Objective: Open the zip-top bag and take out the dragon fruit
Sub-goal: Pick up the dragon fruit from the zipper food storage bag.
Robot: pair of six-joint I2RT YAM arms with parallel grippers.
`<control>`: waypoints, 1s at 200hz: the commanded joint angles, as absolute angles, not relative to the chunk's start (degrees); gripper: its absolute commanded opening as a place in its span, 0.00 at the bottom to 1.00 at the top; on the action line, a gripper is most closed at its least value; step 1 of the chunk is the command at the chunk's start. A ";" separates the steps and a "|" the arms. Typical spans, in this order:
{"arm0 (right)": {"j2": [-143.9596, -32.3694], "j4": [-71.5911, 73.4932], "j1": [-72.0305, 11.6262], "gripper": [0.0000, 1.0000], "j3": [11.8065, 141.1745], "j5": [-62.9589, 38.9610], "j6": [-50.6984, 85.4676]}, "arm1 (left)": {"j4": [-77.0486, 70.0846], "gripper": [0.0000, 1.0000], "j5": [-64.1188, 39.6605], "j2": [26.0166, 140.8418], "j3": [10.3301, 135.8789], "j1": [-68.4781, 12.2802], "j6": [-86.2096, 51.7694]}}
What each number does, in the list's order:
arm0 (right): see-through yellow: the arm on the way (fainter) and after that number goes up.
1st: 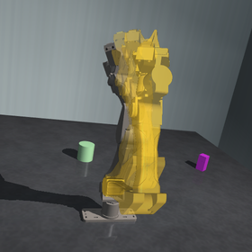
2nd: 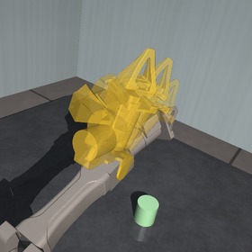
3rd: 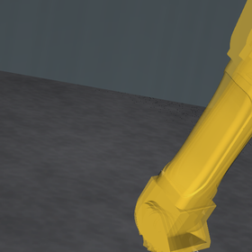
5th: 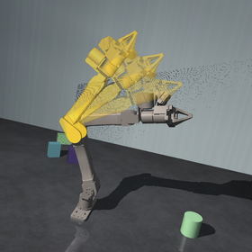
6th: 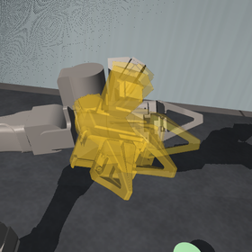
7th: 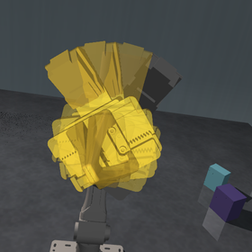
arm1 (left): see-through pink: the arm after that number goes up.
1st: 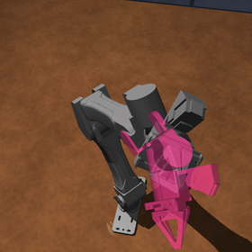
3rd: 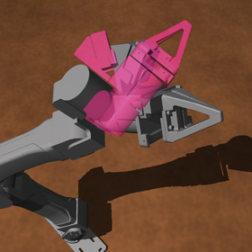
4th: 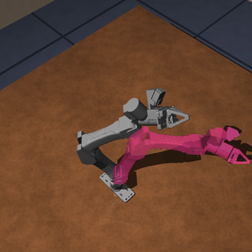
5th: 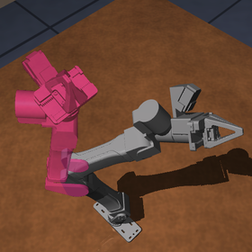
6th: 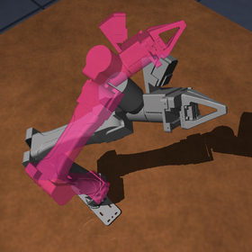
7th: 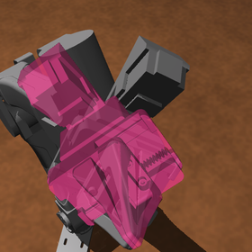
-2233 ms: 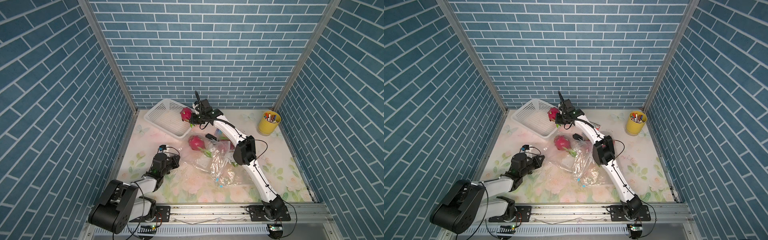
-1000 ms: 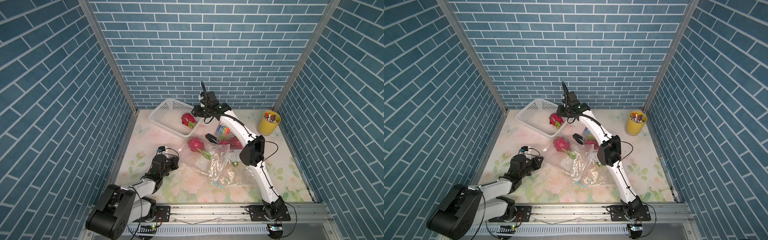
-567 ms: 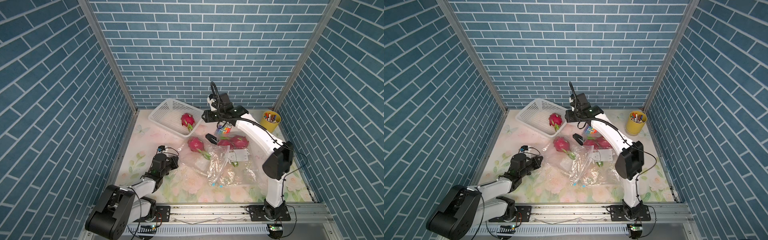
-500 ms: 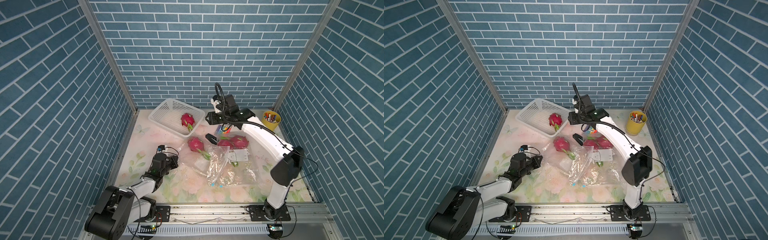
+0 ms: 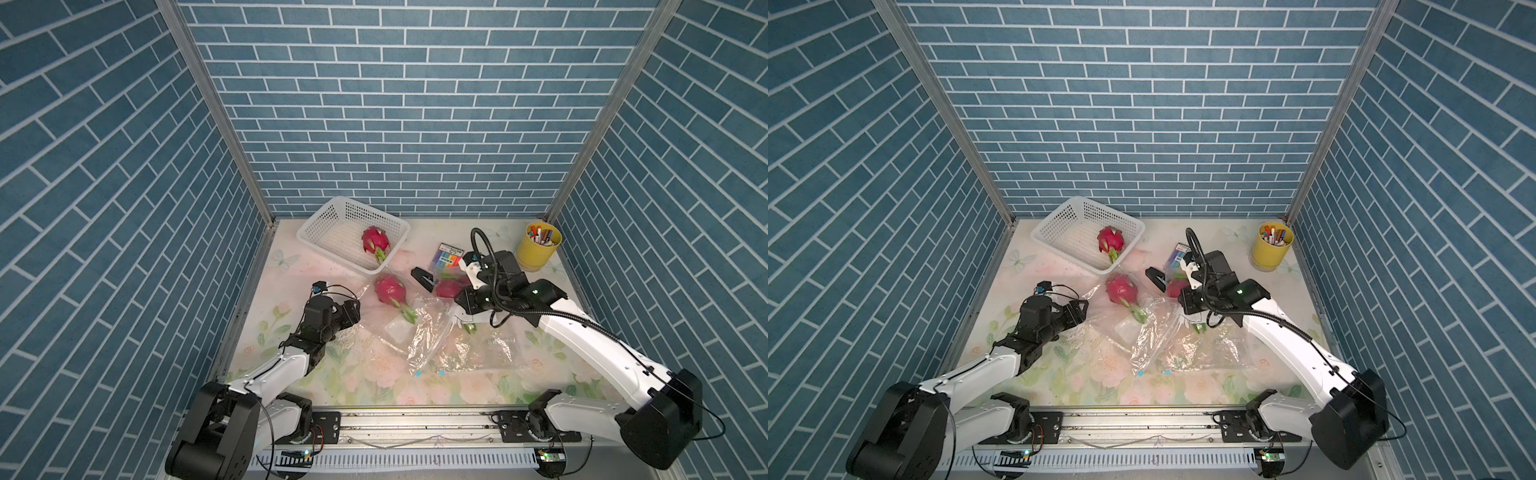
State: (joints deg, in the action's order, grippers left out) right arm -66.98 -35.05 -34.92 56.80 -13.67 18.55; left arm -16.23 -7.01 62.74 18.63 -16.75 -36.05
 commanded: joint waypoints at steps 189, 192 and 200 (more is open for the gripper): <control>-70.66 13.58 -38.93 0.14 39.20 -23.65 36.65 | 1.32 0.90 -4.99 70.44 44.75 -51.62 -21.40; -70.82 13.55 -38.93 0.14 39.48 -23.79 36.73 | 1.25 0.90 -5.01 70.52 44.88 -51.75 -21.51; -71.16 13.46 -39.09 0.14 40.32 -24.20 36.74 | 1.21 0.90 -5.04 71.04 45.14 -51.98 -21.53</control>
State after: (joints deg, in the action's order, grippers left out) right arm -70.41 9.28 -38.50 37.12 -22.65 34.74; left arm -1.54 -6.68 70.00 43.88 -50.92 -23.51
